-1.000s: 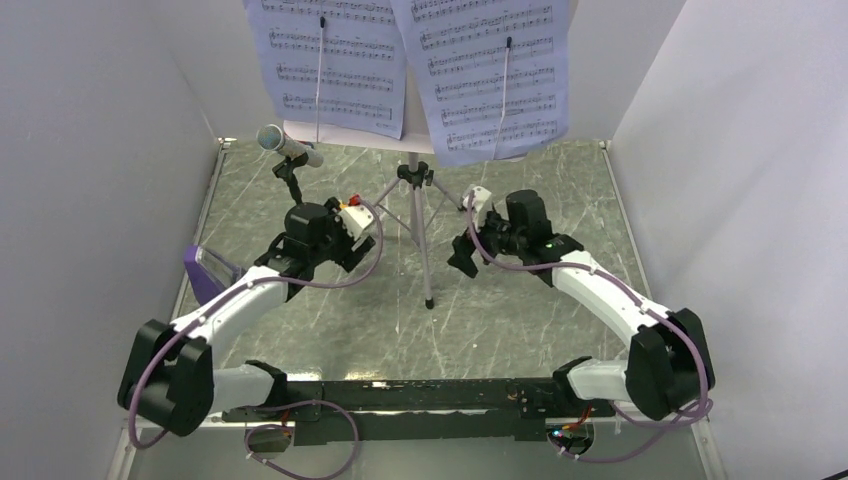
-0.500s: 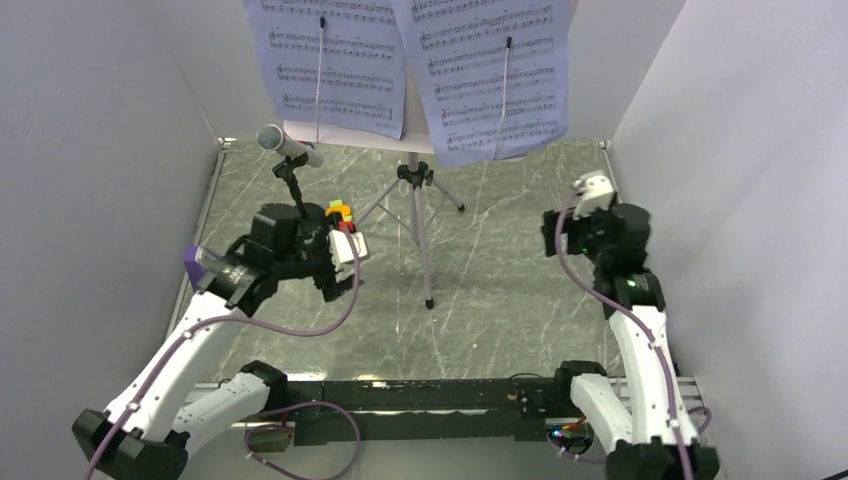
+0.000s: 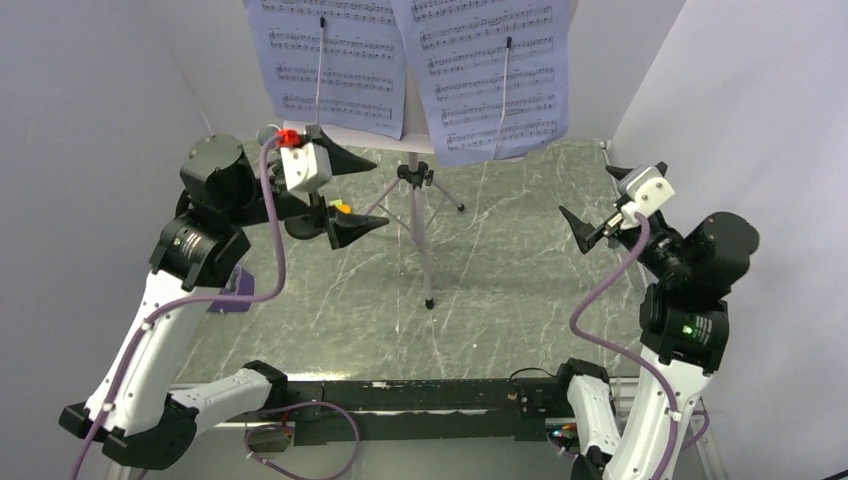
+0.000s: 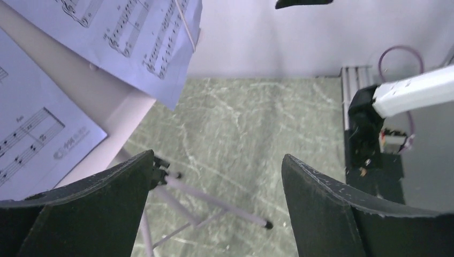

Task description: Pack up the instrument practice props

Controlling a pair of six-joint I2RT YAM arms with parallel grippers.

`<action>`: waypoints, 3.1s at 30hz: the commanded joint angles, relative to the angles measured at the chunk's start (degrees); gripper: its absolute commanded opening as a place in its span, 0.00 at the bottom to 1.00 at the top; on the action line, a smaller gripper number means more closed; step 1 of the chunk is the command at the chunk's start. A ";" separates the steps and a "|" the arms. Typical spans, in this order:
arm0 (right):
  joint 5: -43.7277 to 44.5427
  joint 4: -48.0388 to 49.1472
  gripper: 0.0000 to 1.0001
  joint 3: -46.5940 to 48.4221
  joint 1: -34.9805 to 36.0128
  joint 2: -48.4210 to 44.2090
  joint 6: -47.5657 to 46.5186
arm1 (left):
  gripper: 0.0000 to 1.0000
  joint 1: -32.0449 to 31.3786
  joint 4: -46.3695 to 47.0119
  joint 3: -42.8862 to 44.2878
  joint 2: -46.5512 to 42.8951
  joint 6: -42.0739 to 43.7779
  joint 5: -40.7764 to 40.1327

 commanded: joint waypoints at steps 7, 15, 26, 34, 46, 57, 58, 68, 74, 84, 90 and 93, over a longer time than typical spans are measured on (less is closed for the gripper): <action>-13.12 11.99 0.93 11.02 -0.24 5.87 9.69 | 0.93 -0.25 14.47 6.13 8.46 -19.07 3.08; -16.90 23.32 0.87 16.69 -0.20 15.33 25.17 | 0.93 -1.21 14.08 8.18 12.33 -16.67 -0.73; -23.73 37.56 0.84 17.10 0.02 22.89 37.07 | 0.93 -6.51 14.35 18.97 20.49 -12.97 3.52; -27.24 38.98 0.76 18.94 2.80 27.67 39.27 | 0.93 -11.97 13.90 25.92 27.98 -11.34 0.81; -25.63 36.35 0.65 20.67 4.87 30.42 37.07 | 0.92 -16.37 13.15 35.31 36.52 -9.15 -3.37; -25.96 33.63 0.44 21.64 7.11 30.04 34.74 | 0.92 -19.03 13.00 39.97 40.38 -8.22 -4.40; -25.98 33.63 0.42 21.59 7.18 30.09 34.81 | 0.92 -19.27 12.90 40.30 40.54 -8.15 -4.42; -26.30 33.63 0.29 21.32 7.34 29.48 35.23 | 0.91 -19.90 11.61 41.02 40.08 -6.87 -4.52; -25.29 32.06 0.32 21.10 8.15 30.00 35.16 | 0.91 -20.14 11.09 41.02 40.01 -6.20 -4.93; -24.72 32.33 0.00 22.06 8.78 30.38 35.97 | 0.91 -20.29 10.54 40.79 39.86 -5.58 -5.39; -19.29 27.19 0.00 24.59 7.66 28.61 32.39 | 0.90 -20.26 10.15 41.18 39.52 -5.13 -5.54; -13.50 24.08 0.00 26.75 6.23 27.76 31.05 | 0.90 -20.28 8.85 41.74 39.18 -3.82 -5.84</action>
